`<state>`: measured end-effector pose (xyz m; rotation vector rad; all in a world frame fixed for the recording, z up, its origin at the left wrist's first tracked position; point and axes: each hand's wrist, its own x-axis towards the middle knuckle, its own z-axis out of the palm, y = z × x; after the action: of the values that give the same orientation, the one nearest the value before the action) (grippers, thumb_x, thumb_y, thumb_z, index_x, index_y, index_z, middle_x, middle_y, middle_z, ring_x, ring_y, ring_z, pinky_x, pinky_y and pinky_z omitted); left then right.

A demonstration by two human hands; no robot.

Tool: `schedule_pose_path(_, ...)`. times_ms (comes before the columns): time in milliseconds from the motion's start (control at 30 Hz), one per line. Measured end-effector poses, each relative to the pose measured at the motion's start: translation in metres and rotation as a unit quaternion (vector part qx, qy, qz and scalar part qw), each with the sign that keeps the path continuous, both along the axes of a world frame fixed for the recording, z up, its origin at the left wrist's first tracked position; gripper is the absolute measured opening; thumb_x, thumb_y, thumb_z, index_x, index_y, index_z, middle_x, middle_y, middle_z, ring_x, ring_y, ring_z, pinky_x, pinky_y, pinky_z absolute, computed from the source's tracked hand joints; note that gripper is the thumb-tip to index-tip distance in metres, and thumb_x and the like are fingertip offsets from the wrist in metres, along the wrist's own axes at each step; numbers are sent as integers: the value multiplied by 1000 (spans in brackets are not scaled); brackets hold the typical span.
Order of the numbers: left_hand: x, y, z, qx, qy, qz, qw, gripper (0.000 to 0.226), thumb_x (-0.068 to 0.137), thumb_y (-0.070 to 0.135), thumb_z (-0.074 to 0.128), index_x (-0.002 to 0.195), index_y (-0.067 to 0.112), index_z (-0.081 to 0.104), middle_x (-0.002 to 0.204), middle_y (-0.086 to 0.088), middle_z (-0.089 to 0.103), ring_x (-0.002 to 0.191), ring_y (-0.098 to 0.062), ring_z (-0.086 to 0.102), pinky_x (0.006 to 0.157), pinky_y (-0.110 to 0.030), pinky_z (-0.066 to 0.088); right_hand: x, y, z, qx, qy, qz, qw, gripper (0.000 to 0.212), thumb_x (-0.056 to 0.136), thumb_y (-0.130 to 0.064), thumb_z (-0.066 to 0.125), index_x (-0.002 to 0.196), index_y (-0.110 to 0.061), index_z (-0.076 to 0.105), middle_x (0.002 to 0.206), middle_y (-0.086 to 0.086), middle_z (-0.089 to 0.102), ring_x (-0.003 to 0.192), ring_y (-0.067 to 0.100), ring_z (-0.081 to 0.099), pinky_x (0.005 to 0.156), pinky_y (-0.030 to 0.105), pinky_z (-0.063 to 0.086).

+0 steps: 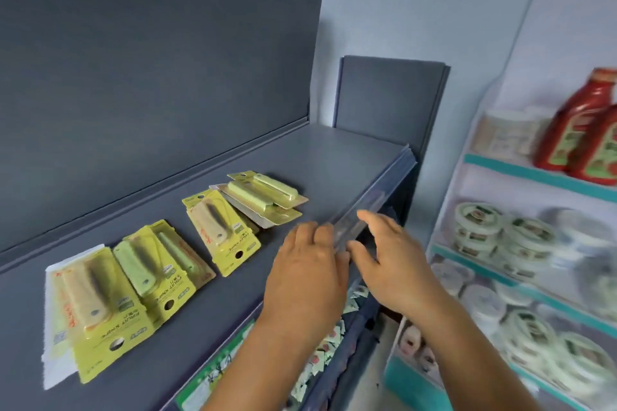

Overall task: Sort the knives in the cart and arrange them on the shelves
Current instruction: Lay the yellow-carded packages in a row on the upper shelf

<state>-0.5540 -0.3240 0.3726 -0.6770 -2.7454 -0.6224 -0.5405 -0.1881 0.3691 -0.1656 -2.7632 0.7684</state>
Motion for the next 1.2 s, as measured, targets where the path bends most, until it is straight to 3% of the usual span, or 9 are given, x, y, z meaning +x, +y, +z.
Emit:
schedule_pose_path(200, 54, 27, -51, -46, -52, -132, 989, 49, 99, 39, 33, 144, 19, 29, 145, 1, 33, 135, -16, 28, 109, -27, 23, 103, 20, -57, -23, -67, -140, 988, 54, 93, -40, 47, 143, -25, 34, 146, -2, 38, 134, 19, 35, 109, 34, 27)
schedule_pose_path(367, 101, 57, -92, -75, -114, -226, 965, 40, 98, 32, 38, 134, 16, 41, 135, -3, 45, 124, -19, 39, 100, -29, 32, 178, 34, -99, -45, -114, -249, 961, 50, 94, -41, 44, 141, -26, 35, 145, -1, 40, 131, 20, 38, 105, 35, 29)
schedule_pose_path(633, 180, 121, -149, -165, -190, -364, 897, 51, 99, 37, 38, 145, 16, 29, 142, -3, 38, 128, -20, 36, 104, -32, 32, 284, 61, -155, -109, -173, -404, 892, 53, 95, -42, 45, 143, -23, 34, 147, -2, 37, 134, 20, 35, 109, 39, 28)
schedule_pose_path(967, 288, 239, -176, -183, -143, -526, 818, 44, 96, 34, 41, 136, 18, 40, 126, -7, 50, 116, -24, 44, 94, -35, 37, 424, 116, -195, -171, -137, -573, 790, 49, 93, -38, 50, 138, -21, 42, 142, 0, 43, 132, 20, 38, 108, 38, 30)
schedule_pose_path(1200, 362, 318, -192, -236, -105, -616, 744, 52, 97, 35, 40, 143, 14, 31, 131, -10, 47, 119, -27, 43, 96, -37, 37, 498, 163, -224, -220, -113, -647, 722, 51, 92, -36, 51, 140, -21, 40, 144, -1, 41, 132, 20, 36, 106, 36, 27)
